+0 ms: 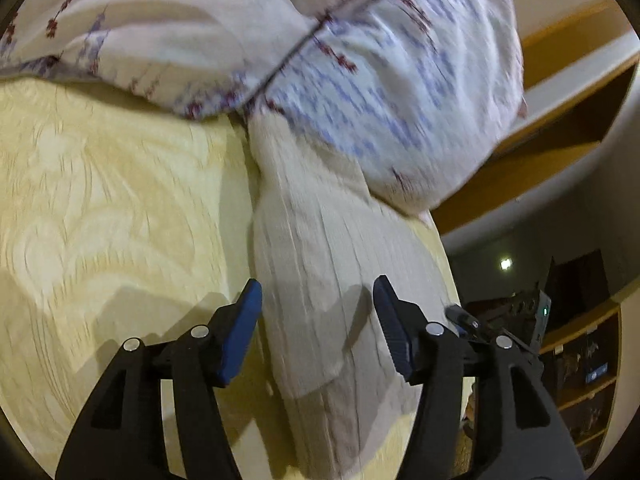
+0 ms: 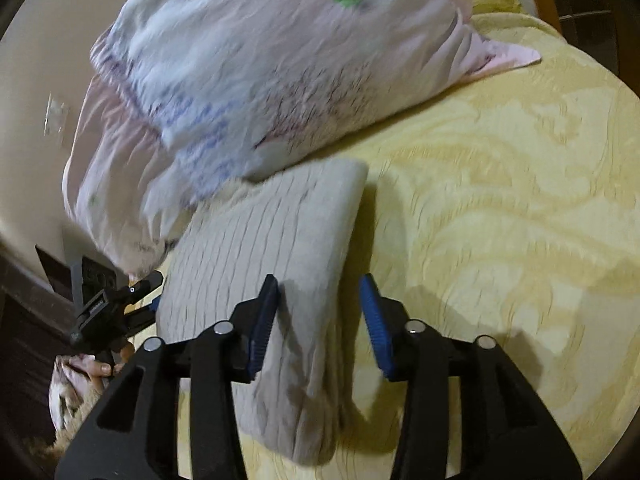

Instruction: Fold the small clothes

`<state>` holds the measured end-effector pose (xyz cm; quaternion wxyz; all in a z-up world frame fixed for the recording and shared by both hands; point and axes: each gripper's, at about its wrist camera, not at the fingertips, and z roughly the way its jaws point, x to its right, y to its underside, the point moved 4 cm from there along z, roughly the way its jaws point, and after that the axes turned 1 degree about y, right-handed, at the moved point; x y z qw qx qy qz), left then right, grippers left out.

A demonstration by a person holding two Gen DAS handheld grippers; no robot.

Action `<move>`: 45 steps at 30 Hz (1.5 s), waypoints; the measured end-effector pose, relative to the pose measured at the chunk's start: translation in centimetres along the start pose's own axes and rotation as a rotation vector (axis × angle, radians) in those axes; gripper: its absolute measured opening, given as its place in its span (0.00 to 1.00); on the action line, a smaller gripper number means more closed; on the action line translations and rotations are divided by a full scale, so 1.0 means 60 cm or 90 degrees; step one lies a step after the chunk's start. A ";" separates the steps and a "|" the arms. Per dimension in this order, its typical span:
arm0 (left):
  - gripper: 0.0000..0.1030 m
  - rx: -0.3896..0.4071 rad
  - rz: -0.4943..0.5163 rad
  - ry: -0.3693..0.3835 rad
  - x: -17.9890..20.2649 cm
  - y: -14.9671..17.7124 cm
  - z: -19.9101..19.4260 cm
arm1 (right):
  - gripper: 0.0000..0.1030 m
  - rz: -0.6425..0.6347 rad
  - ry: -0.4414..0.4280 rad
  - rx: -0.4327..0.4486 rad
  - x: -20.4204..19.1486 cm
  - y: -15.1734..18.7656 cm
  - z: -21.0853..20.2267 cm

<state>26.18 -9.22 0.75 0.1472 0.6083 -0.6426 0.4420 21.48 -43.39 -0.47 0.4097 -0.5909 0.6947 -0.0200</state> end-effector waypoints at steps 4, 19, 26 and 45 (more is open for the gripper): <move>0.57 0.002 0.015 -0.022 0.008 0.017 0.015 | 0.10 -0.002 0.015 0.018 -0.003 0.009 0.008; 0.80 0.002 0.024 -0.055 0.013 0.011 0.029 | 0.47 0.064 0.004 0.018 0.017 -0.008 -0.002; 0.90 0.009 0.106 -0.135 0.043 0.005 0.037 | 0.62 0.104 -0.026 -0.001 0.019 -0.032 0.011; 0.95 -0.028 0.122 -0.161 0.051 0.007 0.093 | 0.60 0.123 -0.089 -0.060 0.018 -0.032 0.076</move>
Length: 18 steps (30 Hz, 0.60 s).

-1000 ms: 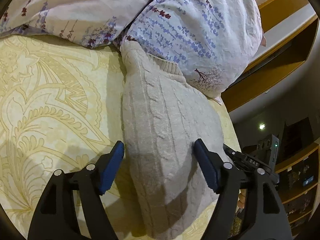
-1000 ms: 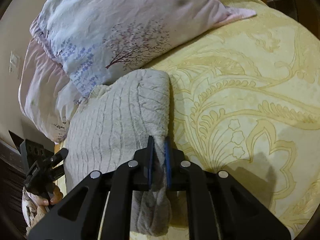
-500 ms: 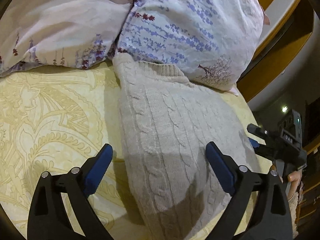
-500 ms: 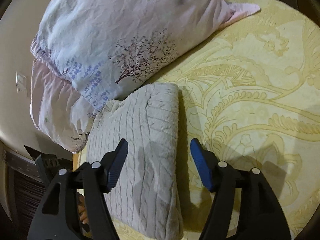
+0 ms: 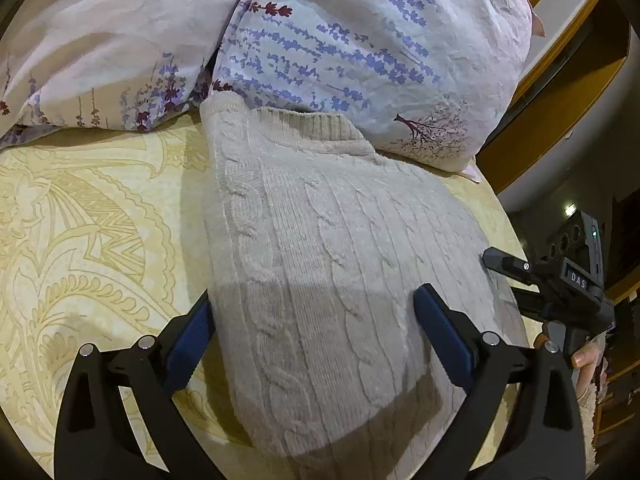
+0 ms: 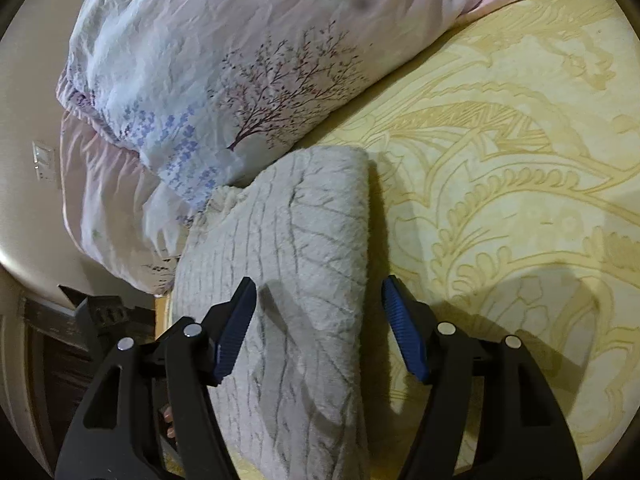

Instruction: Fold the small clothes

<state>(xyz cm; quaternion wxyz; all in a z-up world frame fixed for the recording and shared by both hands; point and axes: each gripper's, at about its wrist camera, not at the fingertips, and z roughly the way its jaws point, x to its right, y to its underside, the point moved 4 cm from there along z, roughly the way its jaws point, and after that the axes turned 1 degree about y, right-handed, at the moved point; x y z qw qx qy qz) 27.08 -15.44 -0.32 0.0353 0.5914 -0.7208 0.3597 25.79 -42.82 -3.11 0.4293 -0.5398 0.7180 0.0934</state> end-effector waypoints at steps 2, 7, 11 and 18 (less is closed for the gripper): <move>0.95 -0.005 -0.008 0.009 -0.002 -0.002 0.004 | 0.55 0.000 -0.014 -0.010 -0.003 0.002 0.007; 0.95 -0.009 -0.007 0.013 -0.001 -0.005 0.007 | 0.50 -0.009 -0.022 -0.016 -0.010 0.006 0.014; 0.95 -0.012 -0.007 0.016 -0.002 -0.007 0.007 | 0.50 -0.014 -0.022 -0.016 -0.011 0.006 0.014; 0.95 -0.021 -0.014 0.021 -0.001 -0.011 0.013 | 0.50 -0.028 -0.023 -0.021 -0.017 0.007 0.020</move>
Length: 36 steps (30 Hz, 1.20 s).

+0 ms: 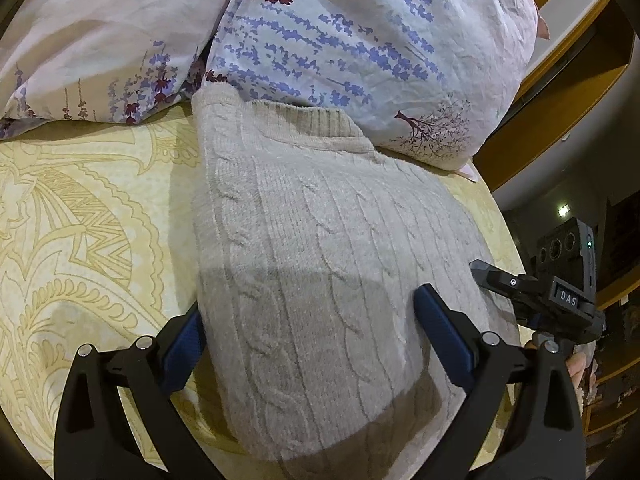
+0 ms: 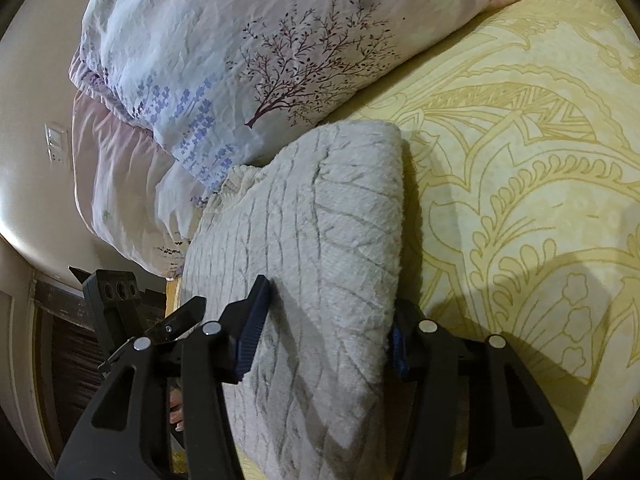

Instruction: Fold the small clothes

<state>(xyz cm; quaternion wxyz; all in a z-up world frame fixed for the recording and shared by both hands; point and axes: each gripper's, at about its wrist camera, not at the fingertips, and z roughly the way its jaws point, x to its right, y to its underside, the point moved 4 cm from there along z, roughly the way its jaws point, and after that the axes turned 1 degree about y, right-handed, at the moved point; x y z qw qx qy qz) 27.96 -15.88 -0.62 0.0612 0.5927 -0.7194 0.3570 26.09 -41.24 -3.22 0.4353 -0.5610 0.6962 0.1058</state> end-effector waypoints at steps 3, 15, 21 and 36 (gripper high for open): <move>0.93 -0.003 -0.010 0.007 -0.002 -0.001 0.000 | 0.47 -0.003 -0.001 -0.003 -0.001 0.001 0.003; 0.49 0.032 -0.087 0.090 -0.040 0.000 -0.036 | 0.27 0.029 -0.052 0.009 -0.002 0.011 -0.007; 0.42 0.038 -0.085 0.128 -0.049 0.008 -0.076 | 0.26 -0.007 -0.055 0.042 -0.048 0.022 -0.025; 0.43 0.054 -0.109 0.041 -0.211 0.055 -0.231 | 0.25 -0.118 -0.012 -0.005 -0.208 0.130 0.104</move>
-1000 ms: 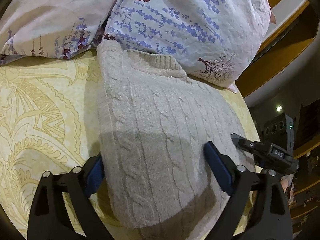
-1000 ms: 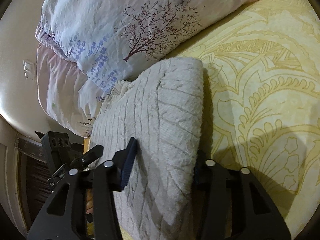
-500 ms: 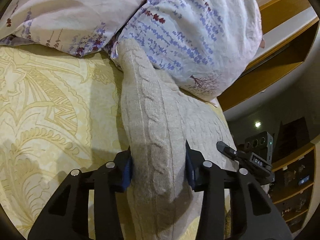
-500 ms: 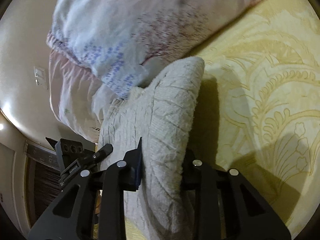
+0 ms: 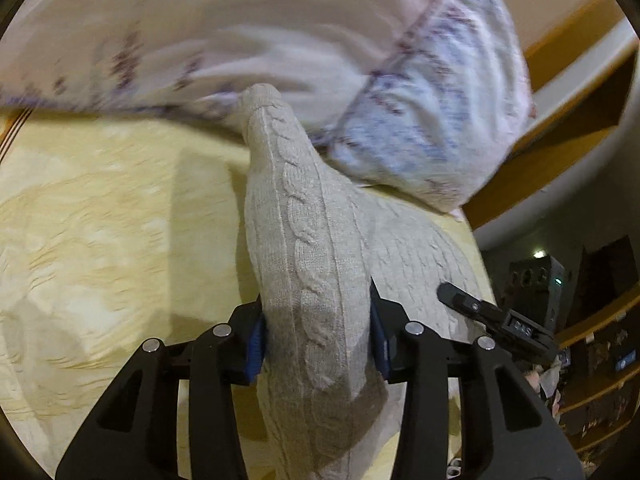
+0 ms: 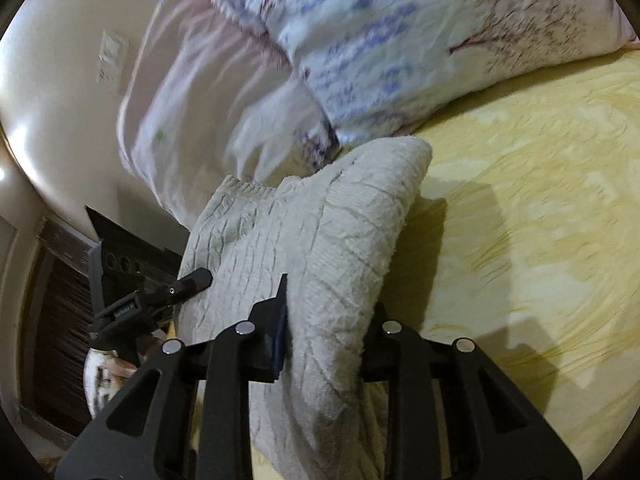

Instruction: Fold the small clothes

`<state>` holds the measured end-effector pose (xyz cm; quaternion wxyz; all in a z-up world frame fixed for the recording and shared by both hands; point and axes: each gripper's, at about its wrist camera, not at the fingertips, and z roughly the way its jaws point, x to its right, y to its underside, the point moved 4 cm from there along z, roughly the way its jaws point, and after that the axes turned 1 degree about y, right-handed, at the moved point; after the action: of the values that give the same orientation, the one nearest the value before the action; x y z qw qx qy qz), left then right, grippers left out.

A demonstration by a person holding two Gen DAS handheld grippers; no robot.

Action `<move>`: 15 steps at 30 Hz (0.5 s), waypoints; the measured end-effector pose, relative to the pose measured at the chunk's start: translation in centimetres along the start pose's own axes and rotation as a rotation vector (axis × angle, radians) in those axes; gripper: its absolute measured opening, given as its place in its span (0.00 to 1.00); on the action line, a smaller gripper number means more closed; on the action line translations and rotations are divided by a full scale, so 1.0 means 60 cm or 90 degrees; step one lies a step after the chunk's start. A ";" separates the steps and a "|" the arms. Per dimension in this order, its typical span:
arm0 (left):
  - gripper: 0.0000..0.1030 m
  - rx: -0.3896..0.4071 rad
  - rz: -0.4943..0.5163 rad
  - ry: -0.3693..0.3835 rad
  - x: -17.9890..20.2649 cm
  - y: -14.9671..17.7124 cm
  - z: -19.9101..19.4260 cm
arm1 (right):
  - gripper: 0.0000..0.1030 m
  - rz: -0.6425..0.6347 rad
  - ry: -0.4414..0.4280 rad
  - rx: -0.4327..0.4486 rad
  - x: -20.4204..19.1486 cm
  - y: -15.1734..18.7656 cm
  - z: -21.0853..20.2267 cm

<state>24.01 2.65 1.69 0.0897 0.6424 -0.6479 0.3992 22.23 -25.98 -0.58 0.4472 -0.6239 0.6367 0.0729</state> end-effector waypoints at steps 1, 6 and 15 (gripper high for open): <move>0.45 -0.009 -0.012 -0.009 -0.013 0.003 0.009 | 0.25 0.007 0.020 0.002 0.004 0.007 0.006; 0.56 0.003 -0.058 0.013 -0.042 0.011 0.028 | 0.39 0.055 0.026 -0.003 0.028 0.020 0.007; 0.58 0.157 0.100 -0.070 0.034 0.019 -0.073 | 0.27 0.042 0.039 0.059 0.037 0.001 -0.035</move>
<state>20.91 3.69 5.42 -0.0573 0.6168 -0.6463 0.4456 21.55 -28.96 -0.83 0.4532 -0.5831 0.6731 0.0395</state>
